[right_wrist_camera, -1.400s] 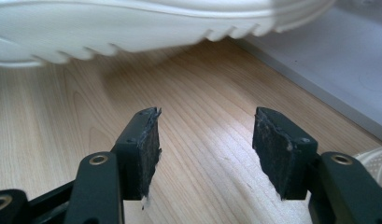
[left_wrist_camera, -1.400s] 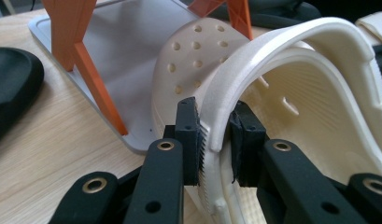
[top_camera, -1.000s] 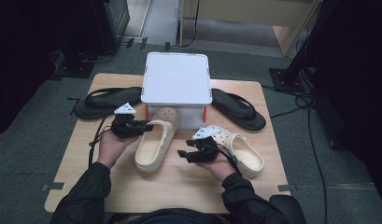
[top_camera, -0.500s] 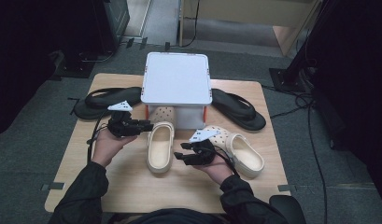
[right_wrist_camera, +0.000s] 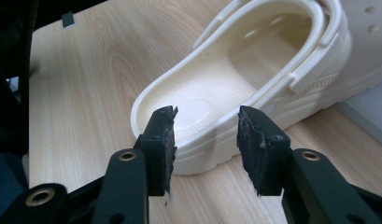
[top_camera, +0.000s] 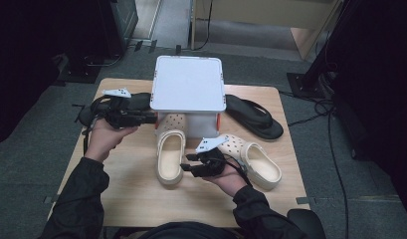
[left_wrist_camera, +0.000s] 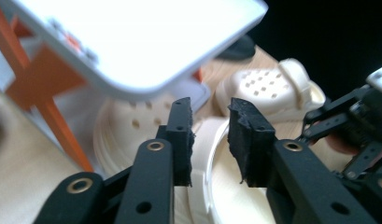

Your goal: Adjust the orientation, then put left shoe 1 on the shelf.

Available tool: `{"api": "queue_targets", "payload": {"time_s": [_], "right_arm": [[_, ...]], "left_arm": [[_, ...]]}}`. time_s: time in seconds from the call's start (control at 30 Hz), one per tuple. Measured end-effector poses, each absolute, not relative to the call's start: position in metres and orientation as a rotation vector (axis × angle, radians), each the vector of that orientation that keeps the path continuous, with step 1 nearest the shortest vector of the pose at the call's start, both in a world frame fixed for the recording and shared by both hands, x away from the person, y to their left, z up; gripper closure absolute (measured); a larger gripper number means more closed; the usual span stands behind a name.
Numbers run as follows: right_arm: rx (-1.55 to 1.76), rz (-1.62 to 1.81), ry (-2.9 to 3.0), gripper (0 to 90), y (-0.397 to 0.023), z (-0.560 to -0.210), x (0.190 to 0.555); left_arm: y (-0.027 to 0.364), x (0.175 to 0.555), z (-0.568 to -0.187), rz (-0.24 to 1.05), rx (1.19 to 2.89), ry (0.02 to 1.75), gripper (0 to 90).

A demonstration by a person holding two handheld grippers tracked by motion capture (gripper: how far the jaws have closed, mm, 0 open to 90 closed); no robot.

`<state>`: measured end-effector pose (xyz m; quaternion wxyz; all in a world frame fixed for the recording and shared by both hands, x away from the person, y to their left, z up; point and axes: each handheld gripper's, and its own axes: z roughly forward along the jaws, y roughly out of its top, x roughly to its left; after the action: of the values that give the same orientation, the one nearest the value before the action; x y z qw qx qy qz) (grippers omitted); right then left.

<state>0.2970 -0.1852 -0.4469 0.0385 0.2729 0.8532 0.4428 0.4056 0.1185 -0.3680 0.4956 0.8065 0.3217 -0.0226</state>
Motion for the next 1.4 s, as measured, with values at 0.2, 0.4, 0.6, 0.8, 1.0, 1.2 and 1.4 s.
{"api": "queue_targets", "payload": {"time_s": [0.2, 0.4, 0.6, 0.8, 1.0, 1.2, 1.4], "right_arm": [[0.84, 1.358, 2.631, 60.8, -0.183, -0.445, 0.298], [0.814, 1.36, 2.668, 65.7, -0.175, -0.447, 0.293], [0.764, 1.371, 2.72, 69.3, -0.164, -0.454, 0.279], [0.738, 1.373, 2.753, 71.8, -0.157, -0.462, 0.269], [0.683, 1.325, 2.806, 76.2, -0.147, -0.476, 0.26], [0.681, 1.289, 2.827, 77.0, -0.143, -0.487, 0.261], [0.656, 1.281, 2.82, 80.3, -0.137, -0.492, 0.262]], "left_arm": [[0.117, 0.415, -0.353, -0.046, 1.938, 0.771, 71.4], [0.113, 0.431, -0.348, -0.03, 1.943, 0.797, 73.5], [0.111, 0.441, -0.357, 0.008, 1.947, 0.822, 73.9], [0.111, 0.443, -0.362, 0.034, 1.95, 0.833, 74.0], [0.111, 0.444, -0.365, 0.033, 1.939, 0.831, 77.2], [0.107, 0.444, -0.366, 0.031, 1.946, 0.822, 78.0], [0.107, 0.444, -0.366, 0.041, 1.948, 0.835, 83.1]]}}
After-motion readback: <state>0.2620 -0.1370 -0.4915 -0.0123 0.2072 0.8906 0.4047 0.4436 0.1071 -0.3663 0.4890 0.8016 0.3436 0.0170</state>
